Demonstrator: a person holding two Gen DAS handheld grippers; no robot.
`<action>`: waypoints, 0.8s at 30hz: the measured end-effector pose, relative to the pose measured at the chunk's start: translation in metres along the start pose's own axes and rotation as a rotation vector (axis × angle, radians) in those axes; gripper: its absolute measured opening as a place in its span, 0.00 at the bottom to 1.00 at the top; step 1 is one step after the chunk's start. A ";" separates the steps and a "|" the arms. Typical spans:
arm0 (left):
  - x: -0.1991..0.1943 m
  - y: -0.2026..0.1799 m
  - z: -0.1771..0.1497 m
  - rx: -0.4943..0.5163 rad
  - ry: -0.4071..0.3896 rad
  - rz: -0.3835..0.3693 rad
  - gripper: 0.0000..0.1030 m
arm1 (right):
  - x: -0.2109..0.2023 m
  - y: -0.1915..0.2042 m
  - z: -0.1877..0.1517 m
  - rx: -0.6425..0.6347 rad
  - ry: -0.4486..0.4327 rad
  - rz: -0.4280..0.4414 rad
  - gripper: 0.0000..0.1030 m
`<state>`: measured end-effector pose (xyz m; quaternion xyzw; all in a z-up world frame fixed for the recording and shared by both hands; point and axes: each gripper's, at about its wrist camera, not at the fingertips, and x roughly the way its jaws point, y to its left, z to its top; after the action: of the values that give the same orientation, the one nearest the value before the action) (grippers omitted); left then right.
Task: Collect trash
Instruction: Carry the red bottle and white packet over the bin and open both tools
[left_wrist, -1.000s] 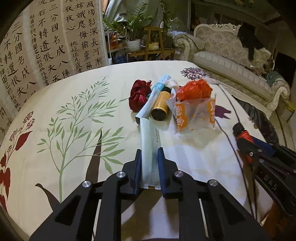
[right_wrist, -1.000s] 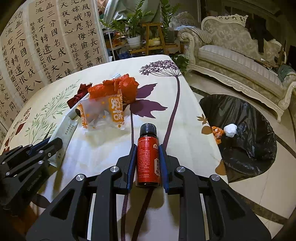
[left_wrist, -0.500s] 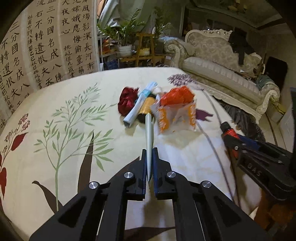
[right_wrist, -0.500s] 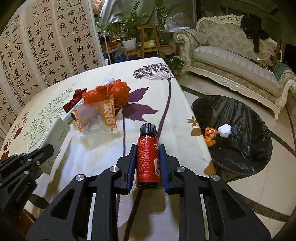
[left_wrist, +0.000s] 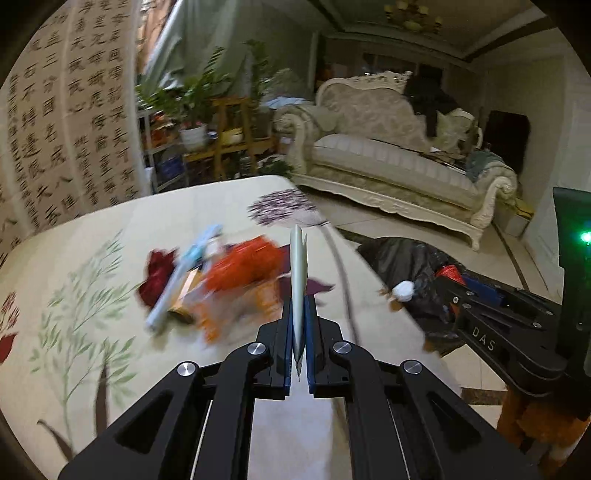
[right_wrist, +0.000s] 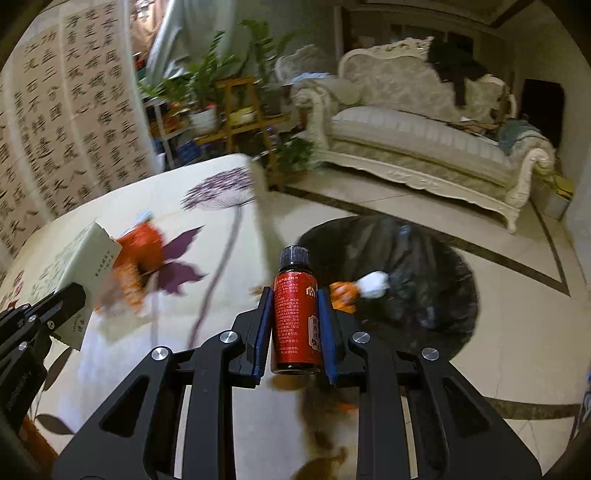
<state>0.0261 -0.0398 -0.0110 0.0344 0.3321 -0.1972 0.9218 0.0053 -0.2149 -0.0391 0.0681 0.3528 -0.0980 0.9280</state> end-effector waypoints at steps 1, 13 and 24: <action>0.005 -0.007 0.003 0.009 -0.003 -0.012 0.06 | 0.002 -0.005 0.001 0.006 -0.001 -0.010 0.23; 0.073 -0.065 0.031 0.105 0.029 -0.071 0.07 | 0.032 -0.058 0.019 0.062 -0.006 -0.090 0.23; 0.111 -0.095 0.044 0.171 0.064 -0.087 0.07 | 0.060 -0.075 0.024 0.091 0.013 -0.101 0.23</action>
<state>0.0941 -0.1734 -0.0400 0.1046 0.3446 -0.2633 0.8950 0.0472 -0.3001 -0.0657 0.0931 0.3572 -0.1604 0.9154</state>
